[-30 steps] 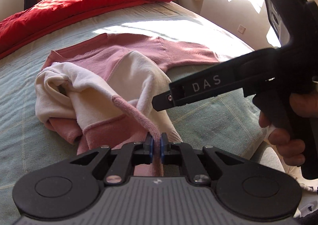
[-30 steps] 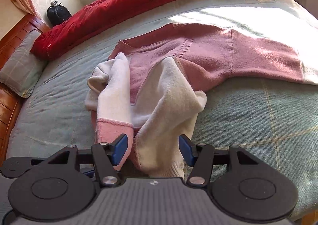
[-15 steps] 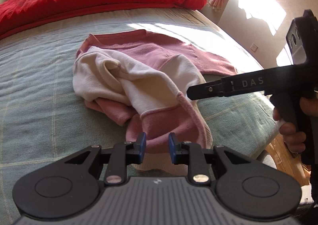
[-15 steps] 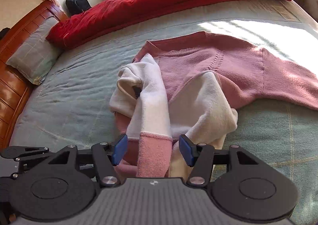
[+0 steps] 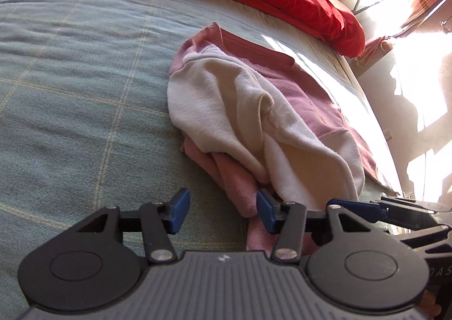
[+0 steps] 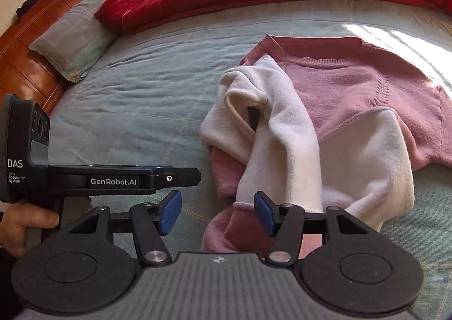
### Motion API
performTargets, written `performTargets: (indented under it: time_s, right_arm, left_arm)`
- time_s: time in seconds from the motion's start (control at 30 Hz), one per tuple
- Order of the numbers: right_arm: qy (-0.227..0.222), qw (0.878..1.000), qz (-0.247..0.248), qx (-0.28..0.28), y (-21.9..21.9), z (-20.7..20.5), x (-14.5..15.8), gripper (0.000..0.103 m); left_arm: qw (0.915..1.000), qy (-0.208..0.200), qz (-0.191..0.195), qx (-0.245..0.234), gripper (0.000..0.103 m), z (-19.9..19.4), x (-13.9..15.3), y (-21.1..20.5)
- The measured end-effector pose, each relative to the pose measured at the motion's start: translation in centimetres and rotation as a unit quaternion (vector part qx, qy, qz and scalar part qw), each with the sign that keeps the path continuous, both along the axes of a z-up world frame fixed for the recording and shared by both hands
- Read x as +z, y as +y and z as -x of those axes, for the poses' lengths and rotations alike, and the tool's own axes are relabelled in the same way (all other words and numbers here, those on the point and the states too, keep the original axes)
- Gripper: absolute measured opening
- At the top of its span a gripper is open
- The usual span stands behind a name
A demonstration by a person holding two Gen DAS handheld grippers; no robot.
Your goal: Fold clothes
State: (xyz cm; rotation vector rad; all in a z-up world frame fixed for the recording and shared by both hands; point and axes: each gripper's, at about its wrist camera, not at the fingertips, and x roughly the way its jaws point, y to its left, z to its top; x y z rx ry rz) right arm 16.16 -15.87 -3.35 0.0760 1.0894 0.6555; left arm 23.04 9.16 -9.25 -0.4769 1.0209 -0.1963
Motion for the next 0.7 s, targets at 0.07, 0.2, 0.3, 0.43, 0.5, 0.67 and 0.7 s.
performTargets:
  time_s: [0.07,0.2,0.3,0.43,0.5,0.67,0.7]
  right_arm:
    - [0.009,1.0,0.004,-0.003,-0.2,-0.2,-0.7,0.062]
    - [0.021,1.0,0.008,-0.009,-0.7,-0.6,-1.7,0.062]
    - [0.026,1.0,0.006,-0.011,-0.9,-1.0,-2.1,0.062]
    - [0.031,0.999,0.003,-0.016,-1.3,-1.1,-2.5,0.062]
    - [0.032,0.999,-0.001,-0.02,-1.6,-1.0,-2.5,0.062]
    - [0.027,0.999,-0.003,-0.027,-1.6,-0.6,-2.0,0.062]
    - [0.026,0.999,-0.005,-0.027,-1.7,-0.5,-1.9,0.062]
  left_arm:
    - [0.9997,0.012,0.018,0.01,0.052,-1.0,-1.3,-0.2]
    - [0.9989,0.026,0.034,0.02,0.05,-2.7,-3.3,-0.7]
    - [0.9984,0.024,0.048,0.017,0.043,-3.3,-4.0,-1.2]
    - [0.9995,0.01,0.03,0.008,0.021,-3.5,-3.7,-2.2]
    - [0.9998,0.006,0.016,0.01,0.016,-3.1,-3.0,-2.2]
    - [0.9993,-0.01,-0.03,0.02,0.015,-1.8,-0.4,-1.5]
    - [0.9988,-0.014,-0.04,0.024,0.014,-1.5,0.2,-1.2]
